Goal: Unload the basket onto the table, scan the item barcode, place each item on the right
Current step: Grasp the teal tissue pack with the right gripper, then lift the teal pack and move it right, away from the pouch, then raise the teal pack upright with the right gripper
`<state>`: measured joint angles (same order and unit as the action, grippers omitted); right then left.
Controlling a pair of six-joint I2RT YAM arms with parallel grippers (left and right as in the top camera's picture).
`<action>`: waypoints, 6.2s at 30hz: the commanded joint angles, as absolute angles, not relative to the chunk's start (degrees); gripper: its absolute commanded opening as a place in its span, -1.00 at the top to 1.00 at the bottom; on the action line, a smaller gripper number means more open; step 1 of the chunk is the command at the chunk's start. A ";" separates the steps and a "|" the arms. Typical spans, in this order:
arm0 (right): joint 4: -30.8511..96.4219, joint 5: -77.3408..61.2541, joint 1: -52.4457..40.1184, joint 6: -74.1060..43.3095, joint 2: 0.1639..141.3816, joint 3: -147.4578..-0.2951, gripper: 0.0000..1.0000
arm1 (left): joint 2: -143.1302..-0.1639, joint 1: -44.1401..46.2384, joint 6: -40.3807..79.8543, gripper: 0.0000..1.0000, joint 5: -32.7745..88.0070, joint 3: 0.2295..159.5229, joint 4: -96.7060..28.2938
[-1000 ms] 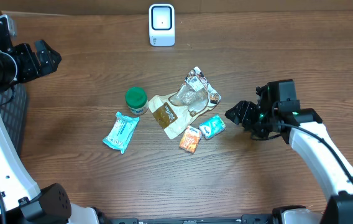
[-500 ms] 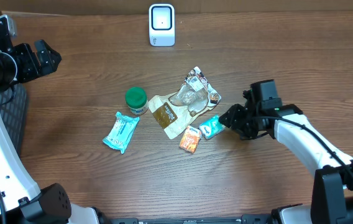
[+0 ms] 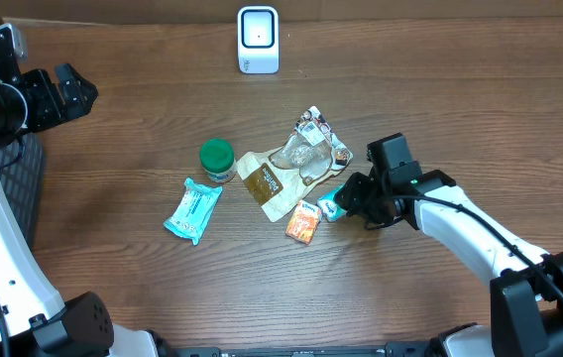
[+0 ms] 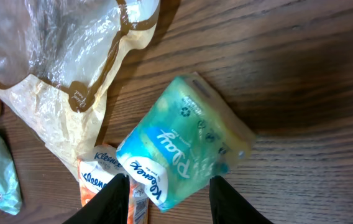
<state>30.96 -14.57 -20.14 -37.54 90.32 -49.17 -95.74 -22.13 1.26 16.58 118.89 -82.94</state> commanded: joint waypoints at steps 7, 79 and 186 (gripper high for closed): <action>29.69 -11.97 -22.57 -40.71 91.44 -49.32 0.29 | -95.35 -21.96 0.16 -1.00 17.43 119.72 -82.89; 40.12 -10.28 -21.10 -21.02 103.20 -61.34 0.92 | -95.35 -21.96 0.16 -0.99 17.41 119.72 -82.89; -60.16 -89.91 -4.75 -104.84 93.65 -57.49 0.92 | -95.35 -21.96 0.16 -0.99 17.41 119.72 -82.89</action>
<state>-59.53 -87.88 -4.64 -100.86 94.76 -57.04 -95.74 -22.11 1.26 16.80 118.89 -82.91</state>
